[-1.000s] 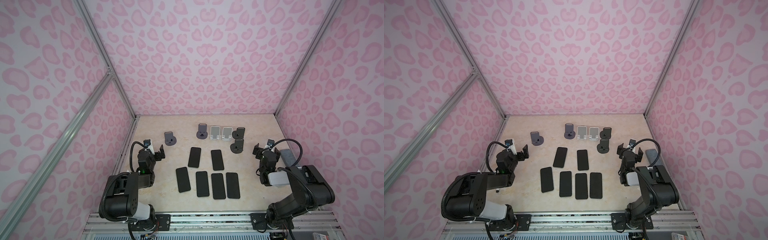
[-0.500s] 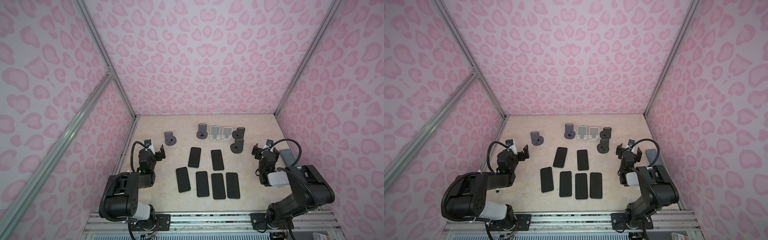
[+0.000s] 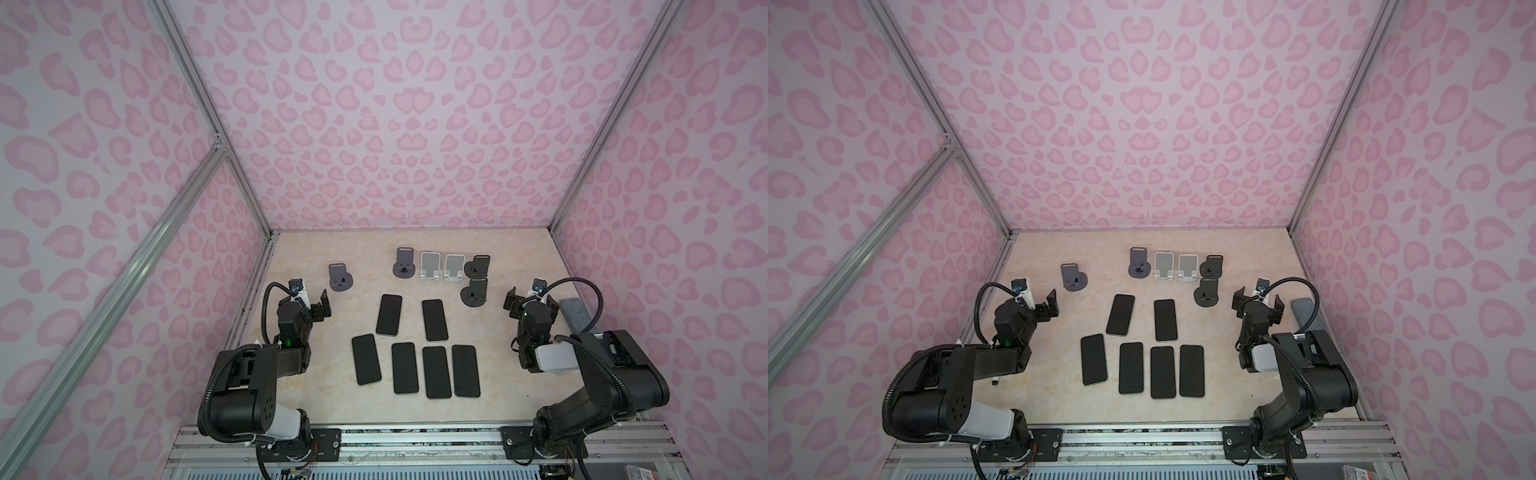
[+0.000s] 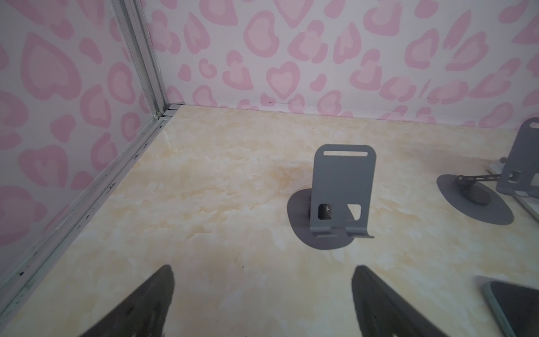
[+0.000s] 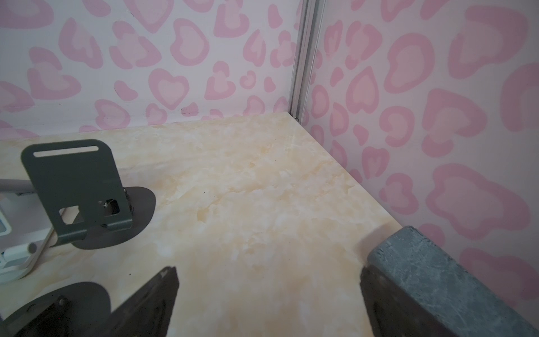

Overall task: Remove the phone from the phone stand
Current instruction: Reset both arms

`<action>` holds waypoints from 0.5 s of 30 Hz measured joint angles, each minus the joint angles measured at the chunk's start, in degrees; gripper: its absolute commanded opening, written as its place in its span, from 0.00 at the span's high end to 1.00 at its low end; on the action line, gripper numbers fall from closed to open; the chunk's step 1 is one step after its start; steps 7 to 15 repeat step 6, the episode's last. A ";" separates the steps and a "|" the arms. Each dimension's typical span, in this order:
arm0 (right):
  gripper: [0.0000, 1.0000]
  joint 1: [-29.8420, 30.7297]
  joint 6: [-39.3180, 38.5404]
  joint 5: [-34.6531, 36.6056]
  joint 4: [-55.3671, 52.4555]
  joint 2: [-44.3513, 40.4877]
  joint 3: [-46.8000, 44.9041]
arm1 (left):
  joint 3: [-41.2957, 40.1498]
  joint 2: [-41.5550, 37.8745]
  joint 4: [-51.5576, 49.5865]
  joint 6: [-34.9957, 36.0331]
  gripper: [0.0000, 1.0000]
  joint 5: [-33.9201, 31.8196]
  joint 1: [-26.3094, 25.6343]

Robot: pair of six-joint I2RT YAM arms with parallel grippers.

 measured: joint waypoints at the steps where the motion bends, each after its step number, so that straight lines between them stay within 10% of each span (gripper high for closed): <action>1: 0.00 0.00 0.00 0.00 0.00 0.02 0.02 | 0.00 0.00 0.00 0.02 0.02 -0.02 0.00; 15: 0.00 0.02 0.00 0.00 -0.07 0.04 0.17 | 0.00 0.00 -0.02 0.02 0.03 -0.13 0.00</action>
